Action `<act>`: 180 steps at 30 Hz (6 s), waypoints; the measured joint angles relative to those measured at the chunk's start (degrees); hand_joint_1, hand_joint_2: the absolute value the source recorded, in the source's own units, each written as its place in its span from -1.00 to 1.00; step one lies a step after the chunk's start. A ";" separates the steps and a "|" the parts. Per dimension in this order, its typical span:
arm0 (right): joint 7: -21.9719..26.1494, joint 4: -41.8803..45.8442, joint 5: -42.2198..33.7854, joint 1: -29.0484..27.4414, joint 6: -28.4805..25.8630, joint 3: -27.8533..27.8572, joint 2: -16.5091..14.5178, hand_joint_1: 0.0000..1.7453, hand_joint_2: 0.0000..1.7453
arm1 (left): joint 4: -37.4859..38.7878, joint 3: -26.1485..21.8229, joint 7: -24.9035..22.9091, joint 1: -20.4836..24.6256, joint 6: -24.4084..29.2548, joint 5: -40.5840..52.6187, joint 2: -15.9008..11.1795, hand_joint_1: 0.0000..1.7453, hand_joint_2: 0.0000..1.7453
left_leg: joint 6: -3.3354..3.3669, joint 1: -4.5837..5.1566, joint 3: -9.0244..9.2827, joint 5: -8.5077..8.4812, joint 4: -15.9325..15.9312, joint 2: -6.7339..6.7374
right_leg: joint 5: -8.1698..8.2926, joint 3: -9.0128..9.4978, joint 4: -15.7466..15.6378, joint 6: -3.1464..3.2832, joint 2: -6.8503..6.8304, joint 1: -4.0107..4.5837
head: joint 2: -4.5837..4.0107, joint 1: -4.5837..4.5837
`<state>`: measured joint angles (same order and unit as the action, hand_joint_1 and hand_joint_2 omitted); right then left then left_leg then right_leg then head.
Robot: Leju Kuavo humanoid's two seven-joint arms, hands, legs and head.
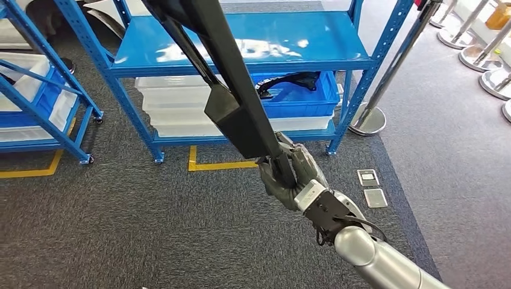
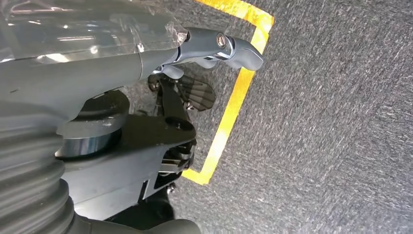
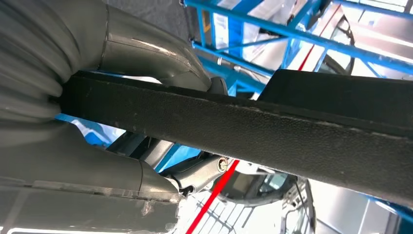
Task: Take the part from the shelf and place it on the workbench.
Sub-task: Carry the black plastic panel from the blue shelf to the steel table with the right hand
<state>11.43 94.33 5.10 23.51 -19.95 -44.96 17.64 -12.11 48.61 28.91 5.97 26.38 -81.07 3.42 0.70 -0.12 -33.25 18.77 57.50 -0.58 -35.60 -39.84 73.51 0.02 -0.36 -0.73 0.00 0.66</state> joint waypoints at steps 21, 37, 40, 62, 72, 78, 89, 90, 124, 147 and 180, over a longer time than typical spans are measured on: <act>-1.43 0.52 1.70 -0.57 -0.55 0.08 -0.14 1.00 1.00 | 0.11 0.73 -0.69 0.03 -0.25 1.22 -0.26 -1.00 1.00 | -2.99 -0.16 -1.28 1.08 3.45 3.35 | 7.46 6.48 -14.68 1.36 -4.06 -0.29 | 0.00 2.15; -2.98 1.95 3.46 -2.81 -1.87 1.01 0.54 1.00 1.00 | 0.15 1.45 -1.37 0.04 -1.54 2.03 -0.42 -1.00 1.00 | -0.82 0.03 -1.91 -0.21 1.92 -4.98 | 6.76 6.28 -13.16 0.10 4.27 -0.91 | 0.00 -1.34; -2.98 2.18 3.69 -3.02 -1.95 1.04 0.56 1.00 1.00 | 0.16 1.46 -1.59 -0.07 -1.71 2.04 -0.50 -1.00 1.00 | -1.89 -0.17 -2.62 -0.46 2.12 -6.19 | 6.82 6.43 -14.00 0.74 3.51 -0.77 | 0.00 -1.43; -1.44 2.67 4.08 -3.60 -1.21 1.13 -0.16 1.00 1.00 | 0.20 2.33 -2.88 -0.04 -1.90 1.84 -0.80 -1.00 1.00 | 0.12 0.22 -1.41 -0.55 0.59 -1.39 | -1.05 0.03 1.38 -0.18 0.23 -0.46 | 0.00 -0.43; -1.34 2.75 4.09 -3.56 -1.11 1.22 -0.33 1.00 1.00 | 0.21 2.41 -3.03 -0.11 -1.89 1.85 -0.92 -1.00 1.00 | -2.16 0.05 -2.97 0.43 2.99 -5.29 | 7.46 6.02 -14.27 1.23 2.84 -0.76 | 0.00 -1.18; -1.04 2.82 4.34 -3.43 -0.82 1.38 -0.60 1.00 1.00 | 0.22 2.48 -3.59 -0.04 -2.17 2.04 -0.99 -1.00 1.00 | -3.44 -0.68 -9.92 6.75 18.00 0.09 | 7.07 6.77 -14.68 2.12 -1.99 -0.52 | 0.00 0.70; -2.79 4.29 5.74 -2.82 -1.45 1.41 -0.44 1.00 1.00 | 0.22 2.85 -5.08 -0.21 -1.92 2.96 -0.99 -1.00 1.00 | -0.42 -0.21 -1.66 -0.83 0.18 1.12 | 2.89 6.37 -10.54 -0.13 -2.17 -0.55 | 0.00 1.05; -2.98 4.44 5.74 -2.85 -1.61 1.40 -0.36 1.00 1.00 | 0.22 2.86 -5.09 -0.14 -1.91 3.00 -0.99 -1.00 1.00 | -0.21 -0.13 -1.61 -0.87 0.13 0.51 | 1.12 4.62 -6.93 -0.08 -0.72 -0.57 | 0.00 0.66; -2.50 5.99 5.19 -1.63 -1.66 -0.57 0.01 1.00 1.00 | 0.20 3.80 -6.73 -0.06 -2.92 0.81 -1.18 -1.00 1.00 | 0.49 0.65 -1.62 -0.60 0.51 -1.07 | -1.23 0.22 1.10 0.33 0.26 -0.08 | 0.00 0.37; -1.54 6.12 4.67 0.57 0.75 -1.76 -1.15 1.00 1.00 | 0.20 3.78 -7.03 -0.12 -3.82 -0.22 -1.22 -1.00 1.00 | -1.20 1.35 -3.14 0.71 3.10 4.03 | 4.99 7.22 -13.13 1.08 -6.43 0.35 | 0.00 2.24; 1.10 6.18 4.28 1.67 5.43 -3.41 -3.31 1.00 1.00 | 0.20 3.80 -8.43 -0.23 -4.78 0.56 -1.38 -1.00 1.00 | -0.90 0.97 -2.82 0.65 2.46 2.97 | 5.12 7.40 -13.49 0.49 -6.62 0.10 | 0.00 2.23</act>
<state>12.53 100.51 9.38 25.18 -14.52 -48.37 14.33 -11.91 52.41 20.48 5.74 21.60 -80.51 2.04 -0.20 0.86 -36.07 19.42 59.95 2.40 -30.48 -32.44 60.02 0.50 -6.98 -0.62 0.00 2.88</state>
